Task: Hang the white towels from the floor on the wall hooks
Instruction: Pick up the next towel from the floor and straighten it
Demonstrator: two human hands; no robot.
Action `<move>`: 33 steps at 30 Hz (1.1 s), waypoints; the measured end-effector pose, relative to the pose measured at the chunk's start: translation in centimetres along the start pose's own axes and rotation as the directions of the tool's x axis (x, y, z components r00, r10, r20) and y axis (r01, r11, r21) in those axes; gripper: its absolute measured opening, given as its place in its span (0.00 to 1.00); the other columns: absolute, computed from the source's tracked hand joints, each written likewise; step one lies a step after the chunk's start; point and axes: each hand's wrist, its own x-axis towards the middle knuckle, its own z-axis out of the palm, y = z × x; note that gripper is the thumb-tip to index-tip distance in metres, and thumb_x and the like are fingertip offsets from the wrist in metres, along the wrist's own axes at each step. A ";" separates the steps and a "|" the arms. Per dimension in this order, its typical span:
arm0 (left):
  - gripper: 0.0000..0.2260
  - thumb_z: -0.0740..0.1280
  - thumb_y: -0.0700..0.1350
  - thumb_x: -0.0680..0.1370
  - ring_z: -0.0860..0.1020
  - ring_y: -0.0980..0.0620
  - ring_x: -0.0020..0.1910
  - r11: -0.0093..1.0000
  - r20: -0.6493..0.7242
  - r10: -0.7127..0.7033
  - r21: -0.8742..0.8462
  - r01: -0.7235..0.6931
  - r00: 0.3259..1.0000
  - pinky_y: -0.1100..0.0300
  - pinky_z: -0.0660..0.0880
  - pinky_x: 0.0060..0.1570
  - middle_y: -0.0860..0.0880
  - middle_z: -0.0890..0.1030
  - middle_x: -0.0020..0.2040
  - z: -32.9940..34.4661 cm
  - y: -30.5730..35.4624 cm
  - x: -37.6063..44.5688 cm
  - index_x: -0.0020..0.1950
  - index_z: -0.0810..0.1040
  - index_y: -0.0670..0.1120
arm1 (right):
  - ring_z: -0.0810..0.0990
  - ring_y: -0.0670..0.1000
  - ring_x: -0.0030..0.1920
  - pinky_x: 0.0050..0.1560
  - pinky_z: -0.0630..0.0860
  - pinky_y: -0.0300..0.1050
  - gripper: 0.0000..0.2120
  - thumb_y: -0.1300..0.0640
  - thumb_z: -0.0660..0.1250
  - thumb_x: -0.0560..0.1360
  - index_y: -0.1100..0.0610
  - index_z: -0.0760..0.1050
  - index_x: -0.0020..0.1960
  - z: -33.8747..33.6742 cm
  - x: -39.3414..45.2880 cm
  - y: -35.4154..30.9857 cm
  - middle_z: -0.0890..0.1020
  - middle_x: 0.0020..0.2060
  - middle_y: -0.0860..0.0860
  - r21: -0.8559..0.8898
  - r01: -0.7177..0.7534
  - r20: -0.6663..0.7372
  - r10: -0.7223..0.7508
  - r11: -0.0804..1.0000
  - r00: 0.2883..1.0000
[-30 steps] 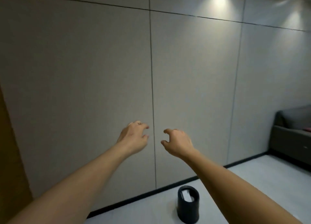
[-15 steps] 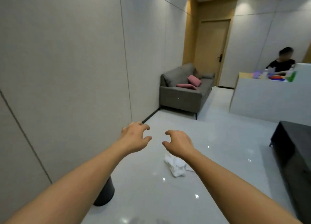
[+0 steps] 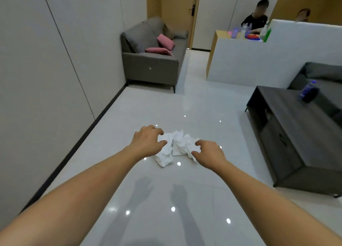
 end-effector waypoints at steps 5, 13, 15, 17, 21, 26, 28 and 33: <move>0.20 0.63 0.58 0.78 0.70 0.46 0.66 0.999 0.137 -0.042 0.004 0.042 0.990 0.48 0.70 0.62 0.49 0.72 0.67 3.7 -2.6 6.5 0.67 0.73 0.54 | 0.77 0.54 0.62 0.54 0.72 0.44 0.24 0.47 0.64 0.77 0.51 0.71 0.71 3.3 5.6 2.1 0.80 0.61 0.50 0.034 -0.095 0.075 0.092 0.995 0.993; 0.19 0.64 0.57 0.78 0.70 0.46 0.66 0.987 0.220 -0.151 -0.021 0.160 0.964 0.50 0.69 0.63 0.48 0.72 0.67 9.3 -5.0 21.1 0.67 0.73 0.53 | 0.75 0.54 0.65 0.60 0.72 0.44 0.25 0.47 0.66 0.76 0.53 0.71 0.71 6.2 21.5 5.5 0.79 0.63 0.52 0.034 -0.122 0.217 0.112 0.992 0.970; 0.19 0.64 0.57 0.78 0.71 0.46 0.64 0.977 0.238 -0.190 -0.046 0.207 0.952 0.49 0.70 0.62 0.47 0.73 0.64 10.4 -5.3 24.9 0.67 0.73 0.52 | 0.75 0.53 0.65 0.59 0.71 0.43 0.25 0.48 0.66 0.76 0.53 0.71 0.71 6.6 26.2 6.4 0.79 0.63 0.52 0.053 -0.126 0.248 0.109 0.991 0.963; 0.20 0.64 0.56 0.78 0.72 0.46 0.62 0.967 0.270 -0.229 -0.050 0.251 0.935 0.50 0.71 0.61 0.47 0.74 0.62 11.4 -5.5 28.2 0.68 0.73 0.51 | 0.75 0.53 0.64 0.57 0.71 0.43 0.25 0.48 0.66 0.76 0.54 0.71 0.71 7.1 30.3 7.2 0.79 0.64 0.52 0.070 -0.137 0.290 0.111 0.988 0.950; 0.20 0.64 0.55 0.78 0.72 0.46 0.63 0.941 0.324 -0.295 -0.066 0.332 0.899 0.52 0.70 0.61 0.47 0.74 0.63 13.3 -6.2 33.3 0.68 0.72 0.51 | 0.76 0.53 0.64 0.59 0.72 0.44 0.25 0.48 0.66 0.76 0.56 0.72 0.70 8.4 36.9 8.8 0.79 0.63 0.53 0.049 -0.152 0.396 0.120 0.987 0.910; 0.19 0.65 0.54 0.78 0.74 0.45 0.60 0.927 0.361 -0.317 -0.075 0.366 0.877 0.54 0.71 0.56 0.46 0.75 0.61 16.1 -8.4 38.8 0.67 0.74 0.50 | 0.75 0.54 0.64 0.61 0.72 0.46 0.23 0.48 0.67 0.76 0.56 0.74 0.68 11.4 43.7 9.9 0.79 0.62 0.54 0.032 -0.203 0.479 0.163 0.979 0.862; 0.19 0.66 0.52 0.77 0.75 0.44 0.58 0.915 0.368 -0.334 -0.093 0.392 0.868 0.56 0.70 0.54 0.44 0.76 0.60 17.8 -9.8 40.9 0.66 0.75 0.49 | 0.76 0.54 0.64 0.61 0.72 0.46 0.23 0.48 0.67 0.76 0.56 0.74 0.68 13.4 46.0 10.1 0.80 0.62 0.54 0.040 -0.236 0.500 0.186 0.971 0.846; 0.19 0.68 0.50 0.77 0.74 0.44 0.60 0.892 0.424 -0.355 -0.113 0.438 0.833 0.59 0.67 0.53 0.43 0.75 0.61 24.0 -14.6 45.3 0.66 0.75 0.47 | 0.76 0.53 0.63 0.58 0.71 0.44 0.22 0.48 0.67 0.76 0.55 0.75 0.67 20.5 50.4 10.2 0.79 0.62 0.53 0.031 -0.310 0.554 0.241 0.950 0.797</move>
